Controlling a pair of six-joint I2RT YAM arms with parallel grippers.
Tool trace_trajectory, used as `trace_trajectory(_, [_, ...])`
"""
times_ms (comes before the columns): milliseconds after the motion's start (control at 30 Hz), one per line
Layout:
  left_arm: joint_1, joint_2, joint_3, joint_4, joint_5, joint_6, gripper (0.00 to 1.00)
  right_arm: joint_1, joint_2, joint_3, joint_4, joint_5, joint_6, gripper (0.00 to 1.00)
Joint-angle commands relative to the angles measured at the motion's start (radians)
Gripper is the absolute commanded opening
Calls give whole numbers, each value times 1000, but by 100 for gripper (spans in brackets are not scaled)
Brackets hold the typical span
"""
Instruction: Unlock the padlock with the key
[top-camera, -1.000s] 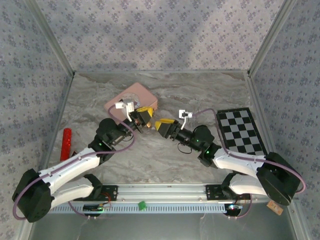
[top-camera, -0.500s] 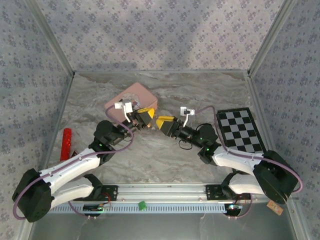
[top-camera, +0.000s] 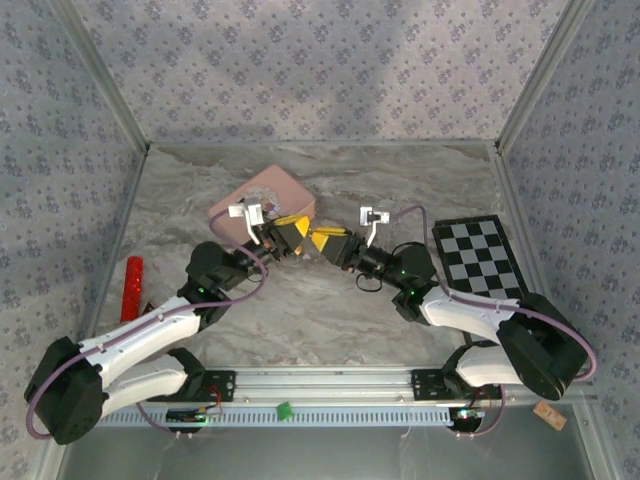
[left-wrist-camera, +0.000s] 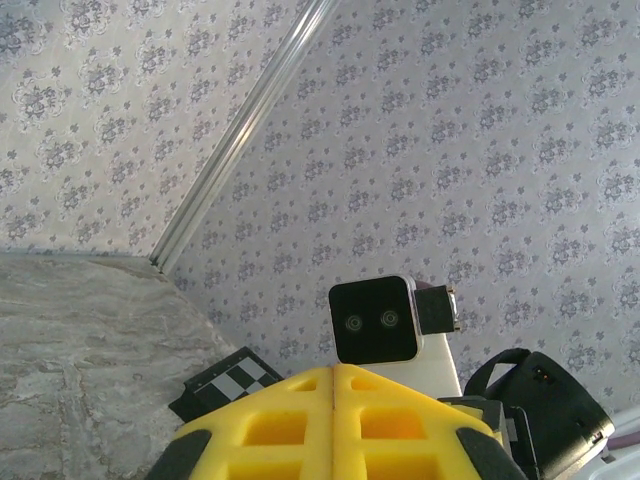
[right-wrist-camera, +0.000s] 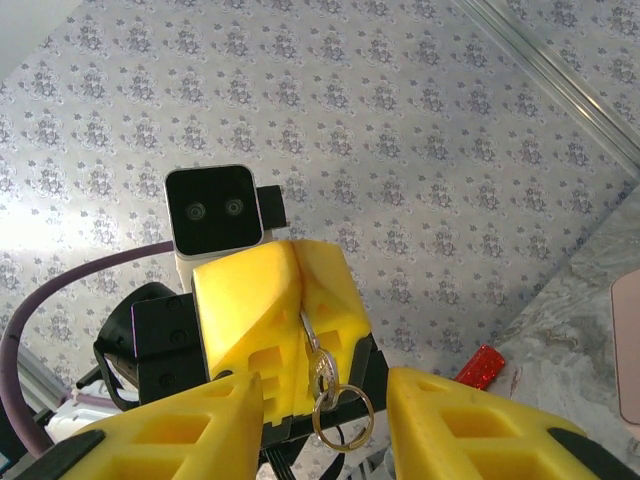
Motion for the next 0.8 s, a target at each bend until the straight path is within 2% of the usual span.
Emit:
trace_trajectory(0, [-6,-1,4,55,17,-12,0,4,2,36,33,-18,-5,36])
trace_trajectory(400, [-6,21,-1,79,18,-30,0,15,20,59,31,-31,-10,29])
trace_trajectory(767, [-6,22,-4,80,9,-32,0,15,9,50,5,-15,-20,11])
